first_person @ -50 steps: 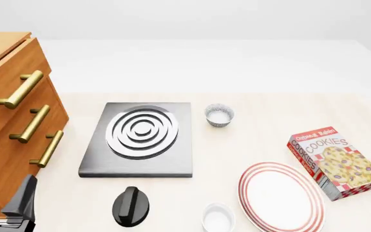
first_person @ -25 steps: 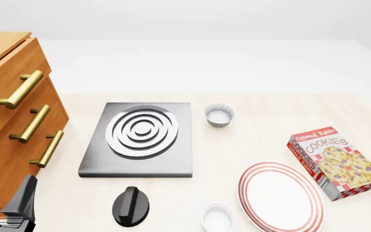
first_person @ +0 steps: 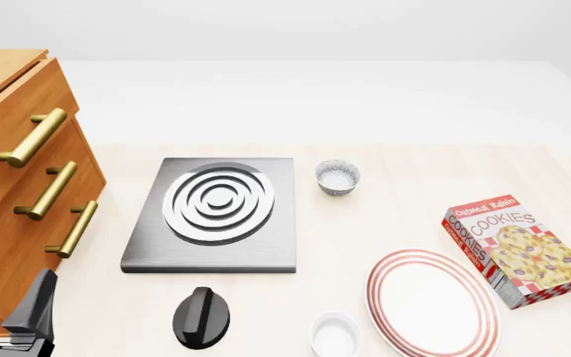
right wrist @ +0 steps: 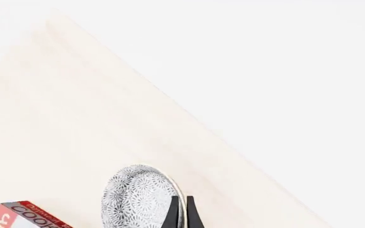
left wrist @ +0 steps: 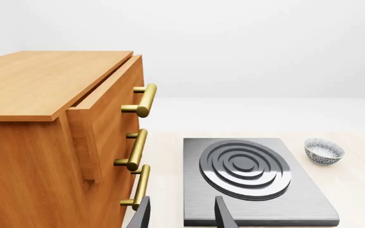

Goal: Pick the akita bowl next to the cookies box and place it on the plate.

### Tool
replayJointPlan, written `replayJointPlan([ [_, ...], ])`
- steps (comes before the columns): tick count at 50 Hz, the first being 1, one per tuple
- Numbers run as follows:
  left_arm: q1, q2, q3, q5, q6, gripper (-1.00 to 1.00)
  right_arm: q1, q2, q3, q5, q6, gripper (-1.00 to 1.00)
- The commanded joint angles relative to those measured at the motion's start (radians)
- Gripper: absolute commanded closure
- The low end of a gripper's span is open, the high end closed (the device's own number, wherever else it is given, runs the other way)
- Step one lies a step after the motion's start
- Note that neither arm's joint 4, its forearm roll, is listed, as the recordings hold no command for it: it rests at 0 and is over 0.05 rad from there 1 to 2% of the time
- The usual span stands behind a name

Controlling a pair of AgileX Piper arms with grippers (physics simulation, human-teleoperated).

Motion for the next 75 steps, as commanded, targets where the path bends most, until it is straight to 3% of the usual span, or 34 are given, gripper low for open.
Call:
replayJointPlan([
  [1, 0.000, 0.000, 0.000, 0.000, 0.000, -1.00, 0.062, -0.199, -0.044, 0.111, 0.026, 1.00],
  [13, 0.000, 0.000, 0.000, 0.000, 0.000, -1.00, 0.197, -0.461, -0.163, 0.301, 0.103, 1.00],
  [29, 0.000, 0.000, 0.000, 0.000, 0.000, -1.00, 0.410, -0.601, -0.242, 0.413, 0.167, 1.00],
  [42, 0.000, 0.000, 0.000, 0.000, 0.000, -1.00, 0.602, -0.654, -0.155, 0.348, 0.256, 1.00],
  [49, 0.000, 0.000, 0.000, 0.000, 0.000, -1.00, 0.672, -0.670, -0.119, 0.331, 0.262, 1.00],
  [56, 0.000, 0.000, 0.000, 0.000, 0.000, -1.00, 0.780, -0.704, 0.003, 0.267, 0.289, 1.00],
  [66, 0.000, 0.000, 0.000, 0.000, 0.000, -1.00, 0.911, -0.711, 0.091, 0.241, 0.276, 1.00],
  [68, 0.000, 0.000, 0.000, 0.000, 0.000, -1.00, 0.941, -0.712, 0.138, 0.210, 0.298, 1.00],
  [75, 0.000, 0.000, 0.000, 0.000, 0.000, -1.00, 0.968, -0.690, 0.241, 0.135, 0.305, 1.00],
])
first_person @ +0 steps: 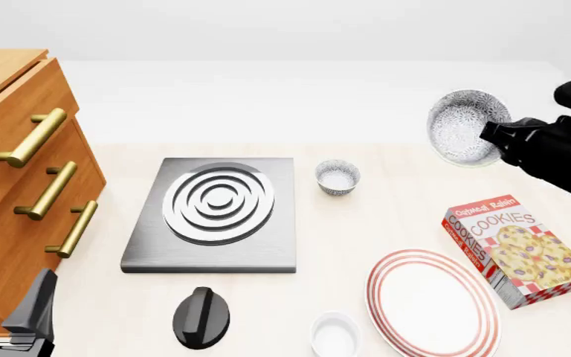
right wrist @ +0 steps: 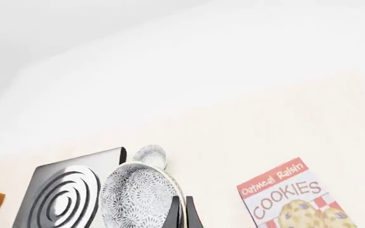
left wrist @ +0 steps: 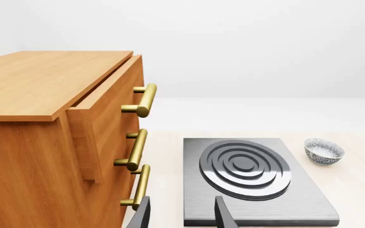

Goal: Pick the akita bowl next to the cookies box and place it on the plate.

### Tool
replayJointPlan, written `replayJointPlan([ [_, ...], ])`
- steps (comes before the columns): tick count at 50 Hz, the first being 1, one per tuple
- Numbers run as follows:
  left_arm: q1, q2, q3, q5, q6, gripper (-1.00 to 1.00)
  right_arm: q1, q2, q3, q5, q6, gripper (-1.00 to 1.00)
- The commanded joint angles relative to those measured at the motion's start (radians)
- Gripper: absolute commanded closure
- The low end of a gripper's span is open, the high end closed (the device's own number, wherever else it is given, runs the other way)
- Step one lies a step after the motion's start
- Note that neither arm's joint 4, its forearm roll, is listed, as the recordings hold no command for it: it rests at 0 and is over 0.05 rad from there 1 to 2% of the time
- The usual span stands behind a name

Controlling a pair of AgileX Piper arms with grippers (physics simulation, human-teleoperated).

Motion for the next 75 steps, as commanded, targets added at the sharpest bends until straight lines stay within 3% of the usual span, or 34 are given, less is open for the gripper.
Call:
replayJointPlan([
  [1, 0.000, 0.000, 0.000, 0.000, 0.000, -1.00, 0.094, 0.014, 0.158, -0.105, 0.020, 1.00],
  [17, 0.000, 0.000, 0.000, 0.000, 0.000, -1.00, 0.114, 0.051, 0.325, -0.197, 0.012, 1.00],
  [28, 0.000, 0.000, 0.000, 0.000, 0.000, -1.00, 0.133, 0.012, 0.454, -0.232, 0.038, 1.00],
  [41, 0.000, 0.000, 0.000, 0.000, 0.000, -1.00, 0.111, 0.003, 0.511, -0.232, 0.025, 1.00],
  [56, 0.000, 0.000, 0.000, 0.000, 0.000, -1.00, 0.094, 0.055, 0.593, -0.318, 0.029, 1.00],
  [57, 0.000, 0.000, 0.000, 0.000, 0.000, -1.00, 0.095, 0.110, 0.631, -0.389, 0.039, 1.00],
  [75, 0.000, 0.000, 0.000, 0.000, 0.000, -1.00, 0.074, 0.153, 0.626, -0.403, 0.011, 1.00],
])
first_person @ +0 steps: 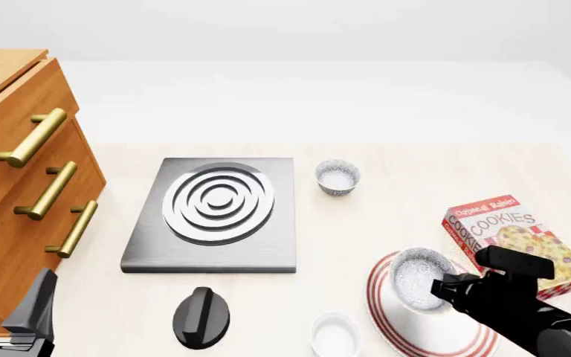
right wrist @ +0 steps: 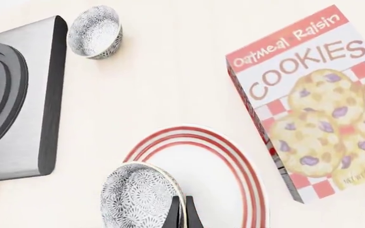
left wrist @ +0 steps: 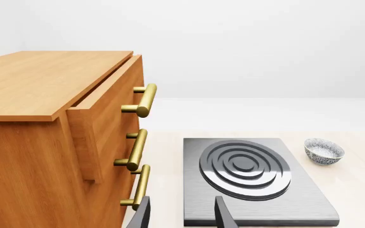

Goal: Pick the akita bowl next to the cookies box and place it on the plate.

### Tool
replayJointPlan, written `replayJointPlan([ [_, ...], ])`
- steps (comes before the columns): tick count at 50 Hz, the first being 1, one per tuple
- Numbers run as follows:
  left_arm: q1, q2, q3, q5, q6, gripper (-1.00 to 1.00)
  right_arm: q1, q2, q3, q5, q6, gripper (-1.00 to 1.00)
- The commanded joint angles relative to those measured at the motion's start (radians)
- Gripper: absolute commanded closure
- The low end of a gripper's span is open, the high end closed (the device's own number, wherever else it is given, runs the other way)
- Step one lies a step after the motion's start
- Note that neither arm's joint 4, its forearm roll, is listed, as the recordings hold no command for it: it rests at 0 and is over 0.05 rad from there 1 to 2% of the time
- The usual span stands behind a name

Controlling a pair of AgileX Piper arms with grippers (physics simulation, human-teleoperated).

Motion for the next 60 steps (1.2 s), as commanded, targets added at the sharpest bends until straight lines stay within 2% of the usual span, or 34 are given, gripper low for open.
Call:
replayJointPlan([
  [1, 0.000, 0.000, 0.000, 0.000, 0.000, -1.00, -0.018, 0.035, 0.003, -0.025, -0.016, 1.00],
  [5, 0.000, 0.000, 0.000, 0.000, 0.000, -1.00, -0.007, 0.023, 0.005, -0.016, -0.014, 1.00],
  [6, 0.000, 0.000, 0.000, 0.000, 0.000, -1.00, 0.035, -0.005, 0.018, -0.010, 0.009, 1.00],
  [7, 0.000, 0.000, 0.000, 0.000, 0.000, -1.00, 0.007, -0.030, 0.015, -0.004, 0.034, 1.00],
  [9, 0.000, 0.000, 0.000, 0.000, 0.000, -1.00, 0.012, -0.033, 0.003, 0.019, 0.019, 1.00],
  [10, 0.000, 0.000, 0.000, 0.000, 0.000, -1.00, 0.016, -0.049, -0.006, 0.040, 0.019, -1.00],
  [20, 0.000, 0.000, 0.000, 0.000, 0.000, -1.00, 0.027, -0.056, -0.051, 0.105, 0.008, -1.00],
  [22, 0.000, 0.000, 0.000, 0.000, 0.000, -1.00, 0.049, -0.099, -0.084, 0.167, -0.042, -1.00],
  [23, 0.000, 0.000, 0.000, 0.000, 0.000, -1.00, 0.035, -0.105, -0.093, 0.179, -0.032, -1.00],
  [25, 0.000, 0.000, 0.000, 0.000, 0.000, -1.00, 0.006, -0.183, -0.168, 0.275, -0.076, -1.00],
  [28, 0.000, 0.000, 0.000, 0.000, 0.000, -1.00, -0.001, -0.346, -0.284, 0.401, -0.047, -1.00],
  [30, 0.000, 0.000, 0.000, 0.000, 0.000, -1.00, -0.030, -0.389, -0.332, 0.433, -0.053, -1.00],
  [33, 0.000, 0.000, 0.000, 0.000, 0.000, -1.00, -0.090, -0.591, -0.459, 0.465, -0.034, -1.00],
  [35, 0.000, 0.000, 0.000, 0.000, 0.000, -1.00, -0.147, -0.745, -0.505, 0.443, -0.041, -1.00],
  [37, 0.000, 0.000, 0.000, 0.000, 0.000, -1.00, -0.227, -0.955, -0.516, 0.389, -0.120, -1.00],
  [38, 0.000, 0.000, 0.000, 0.000, 0.000, -1.00, -0.258, -1.057, -0.494, 0.375, -0.205, -1.00],
  [39, 0.000, 0.000, 0.000, 0.000, 0.000, -1.00, -0.264, -1.124, -0.457, 0.382, -0.261, -1.00],
  [40, 0.000, 0.000, 0.000, 0.000, 0.000, -1.00, -0.264, -1.124, -0.457, 0.382, -0.261, -1.00],
  [41, 0.000, 0.000, 0.000, 0.000, 0.000, -1.00, -0.140, -1.153, -0.425, 0.420, -0.318, -1.00],
  [42, 0.000, 0.000, 0.000, 0.000, 0.000, -1.00, -0.078, -1.167, -0.416, 0.386, -0.271, -1.00],
  [43, 0.000, 0.000, 0.000, 0.000, 0.000, -1.00, -0.154, -1.168, -0.410, 0.264, -0.184, -1.00],
  [44, 0.000, 0.000, 0.000, 0.000, 0.000, -1.00, -0.263, -1.168, -0.363, 0.225, -0.179, -1.00],
  [45, 0.000, 0.000, 0.000, 0.000, 0.000, -1.00, -0.292, -1.168, -0.328, 0.175, -0.164, -1.00],
  [46, 0.000, 0.000, 0.000, 0.000, 0.000, -1.00, -0.299, -1.168, -0.268, 0.076, -0.165, -1.00],
  [47, 0.000, 0.000, 0.000, 0.000, 0.000, -1.00, -0.310, -1.168, -0.219, 0.024, -0.203, -1.00],
  [48, 0.000, 0.000, 0.000, 0.000, 0.000, -1.00, -0.305, -1.168, -0.179, -0.006, -0.261, -1.00],
  [49, 0.000, 0.000, 0.000, 0.000, 0.000, -1.00, -0.297, -1.168, -0.157, -0.030, -0.267, -1.00],
  [53, 0.000, 0.000, 0.000, 0.000, 0.000, -1.00, -0.364, -1.168, -0.052, -0.159, -0.197, -1.00],
  [54, 0.000, 0.000, 0.000, 0.000, 0.000, -1.00, -0.348, -1.168, -0.061, -0.175, -0.197, -1.00],
  [56, 0.000, 0.000, 0.000, 0.000, 0.000, -1.00, -0.154, -1.168, -0.125, -0.167, -0.334, -1.00],
  [57, 0.000, 0.000, 0.000, 0.000, 0.000, -1.00, 0.083, -1.167, -0.129, -0.226, -0.485, -1.00],
  [58, 0.000, 0.000, 0.000, 0.000, 0.000, -1.00, 0.214, -1.130, -0.107, -0.269, -0.602, -1.00],
  [59, 0.000, 0.000, 0.000, 0.000, 0.000, -1.00, 0.441, -0.741, -0.118, -0.630, -0.832, -1.00],
  [60, 0.000, 0.000, 0.000, 0.000, 0.000, -1.00, 0.564, -0.568, -0.119, -0.836, -0.927, -1.00],
])
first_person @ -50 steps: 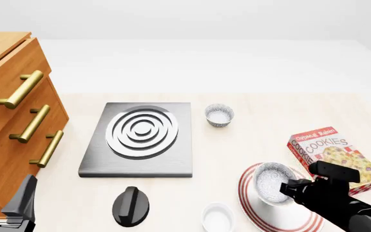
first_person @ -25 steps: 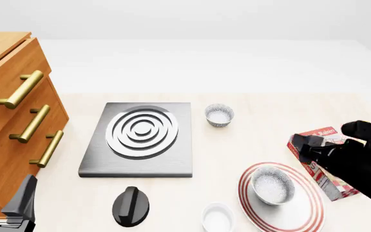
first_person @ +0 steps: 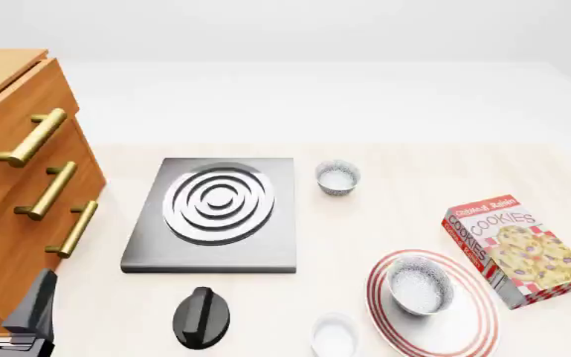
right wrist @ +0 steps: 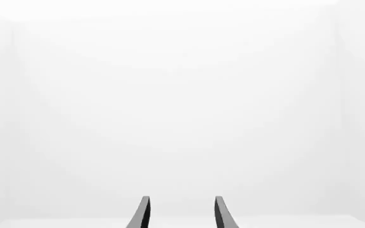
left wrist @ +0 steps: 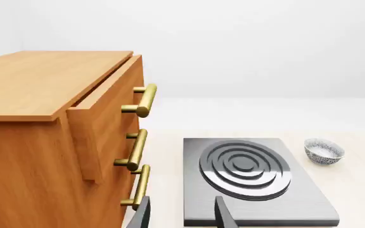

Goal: Pick the akita bowl next to the cookies box and place it on the plate.

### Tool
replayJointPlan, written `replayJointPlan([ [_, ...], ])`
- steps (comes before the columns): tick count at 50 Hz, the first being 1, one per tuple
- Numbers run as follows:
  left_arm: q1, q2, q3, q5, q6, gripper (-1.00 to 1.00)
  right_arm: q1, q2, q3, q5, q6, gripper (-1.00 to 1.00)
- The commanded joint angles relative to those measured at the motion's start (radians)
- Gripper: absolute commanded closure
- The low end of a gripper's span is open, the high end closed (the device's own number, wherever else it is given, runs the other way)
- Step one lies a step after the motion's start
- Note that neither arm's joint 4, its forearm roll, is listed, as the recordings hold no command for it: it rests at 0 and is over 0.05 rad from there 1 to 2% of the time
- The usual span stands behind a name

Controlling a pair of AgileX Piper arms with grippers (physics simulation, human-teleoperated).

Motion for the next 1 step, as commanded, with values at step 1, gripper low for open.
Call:
replayJointPlan([
  [1, 0.000, 0.000, 0.000, 0.000, 0.000, -1.00, 0.685, 0.485, 0.064, -0.770, -0.603, -1.00],
])
